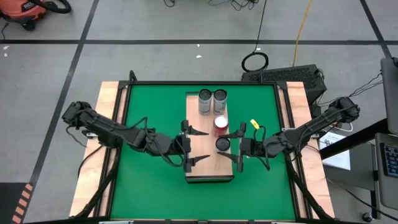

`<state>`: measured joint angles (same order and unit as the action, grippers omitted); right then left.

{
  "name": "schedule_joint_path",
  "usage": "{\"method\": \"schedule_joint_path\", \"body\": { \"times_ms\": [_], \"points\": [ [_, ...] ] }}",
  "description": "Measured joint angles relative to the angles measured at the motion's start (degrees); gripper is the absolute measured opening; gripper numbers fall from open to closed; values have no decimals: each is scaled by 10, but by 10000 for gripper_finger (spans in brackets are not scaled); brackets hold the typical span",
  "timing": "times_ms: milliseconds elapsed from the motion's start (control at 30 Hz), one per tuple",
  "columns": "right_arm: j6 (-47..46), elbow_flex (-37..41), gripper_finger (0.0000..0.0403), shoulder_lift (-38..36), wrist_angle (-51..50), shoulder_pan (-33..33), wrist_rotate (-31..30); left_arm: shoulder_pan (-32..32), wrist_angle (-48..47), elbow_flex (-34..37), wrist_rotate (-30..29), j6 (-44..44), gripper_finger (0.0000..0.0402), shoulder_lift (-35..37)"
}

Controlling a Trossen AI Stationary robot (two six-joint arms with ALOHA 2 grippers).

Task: Place canned beverage on shelf
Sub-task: Put the white-yellow soda can on the shelf, then return to Home Position

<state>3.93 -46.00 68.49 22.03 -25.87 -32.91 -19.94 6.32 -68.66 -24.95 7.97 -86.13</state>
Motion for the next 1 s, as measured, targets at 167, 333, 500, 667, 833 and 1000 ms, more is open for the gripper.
{"method": "schedule_joint_path", "body": {
  "times_ms": [167,333,500,667,833,1000],
  "points": [
    [-20,0,279,0,-10,1,-1,15,0,0,5,0,368,3],
    [-18,0,307,-3,-7,1,-3,27,-10,1,2,-13,368,22],
    [-1,-1,328,-35,1,1,-2,35,-52,1,-3,-43,363,82],
    [48,-1,334,-92,-13,2,0,35,-109,1,5,-31,327,151],
    [82,-1,315,-168,-97,26,1,35,-136,38,7,-23,267,225],
    [82,-1,268,-231,-196,62,46,36,-132,110,7,-15,205,289]
  ]
}}
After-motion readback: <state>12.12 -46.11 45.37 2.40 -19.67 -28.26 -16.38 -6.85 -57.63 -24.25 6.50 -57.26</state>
